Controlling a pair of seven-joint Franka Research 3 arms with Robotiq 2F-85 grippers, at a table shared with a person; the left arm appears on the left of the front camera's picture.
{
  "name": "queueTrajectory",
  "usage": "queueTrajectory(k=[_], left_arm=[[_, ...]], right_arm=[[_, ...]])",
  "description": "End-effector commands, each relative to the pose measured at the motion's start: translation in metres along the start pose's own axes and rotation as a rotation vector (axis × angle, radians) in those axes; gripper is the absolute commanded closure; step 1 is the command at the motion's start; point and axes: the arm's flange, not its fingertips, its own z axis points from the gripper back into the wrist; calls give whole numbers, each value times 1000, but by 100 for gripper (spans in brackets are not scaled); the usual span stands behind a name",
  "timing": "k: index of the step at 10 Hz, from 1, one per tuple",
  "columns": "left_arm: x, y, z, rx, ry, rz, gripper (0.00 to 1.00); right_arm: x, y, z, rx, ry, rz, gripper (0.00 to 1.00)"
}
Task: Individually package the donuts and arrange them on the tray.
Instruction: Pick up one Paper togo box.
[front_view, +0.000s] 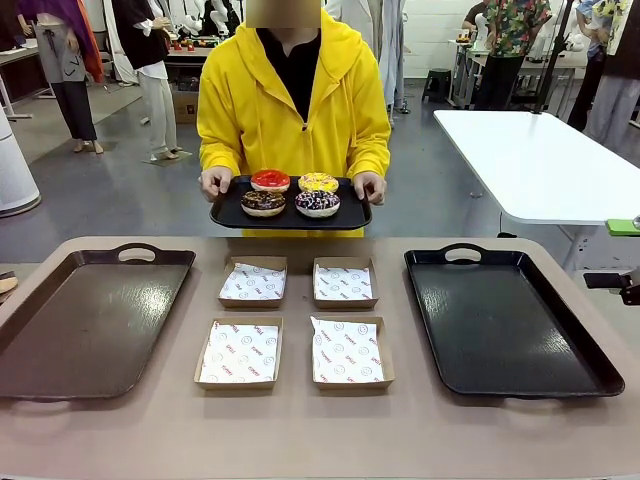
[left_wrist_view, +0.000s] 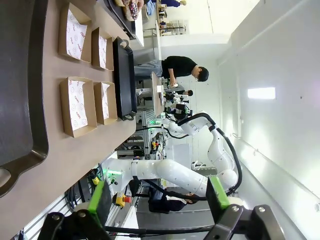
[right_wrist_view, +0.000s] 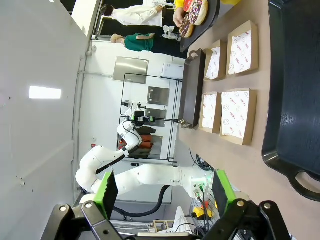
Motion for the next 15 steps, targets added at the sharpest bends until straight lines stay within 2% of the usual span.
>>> queueTrajectory(k=[1, 3, 5, 8, 11, 13, 15], left_arm=[[0, 0, 0, 0, 0, 0, 0], [18, -27, -36, 170, 3, 37, 0], [31, -66, -93, 325, 49, -4, 0], [38, -86, -189, 675, 133, -76, 0], [30, -62, -276, 1032, 168, -140, 0], [21, -43, -314, 1169, 180, -176, 0], [22, -25, -339, 1238, 169, -189, 0]], right_arm=[[1, 1, 2, 25, -12, 9, 0], [1, 1, 2, 25, -12, 9, 0], [1, 1, 2, 25, -12, 9, 0], [1, 1, 2, 25, -12, 9, 0], [1, 1, 2, 25, -12, 9, 0], [1, 1, 2, 25, -12, 9, 0], [1, 1, 2, 25, -12, 9, 0]])
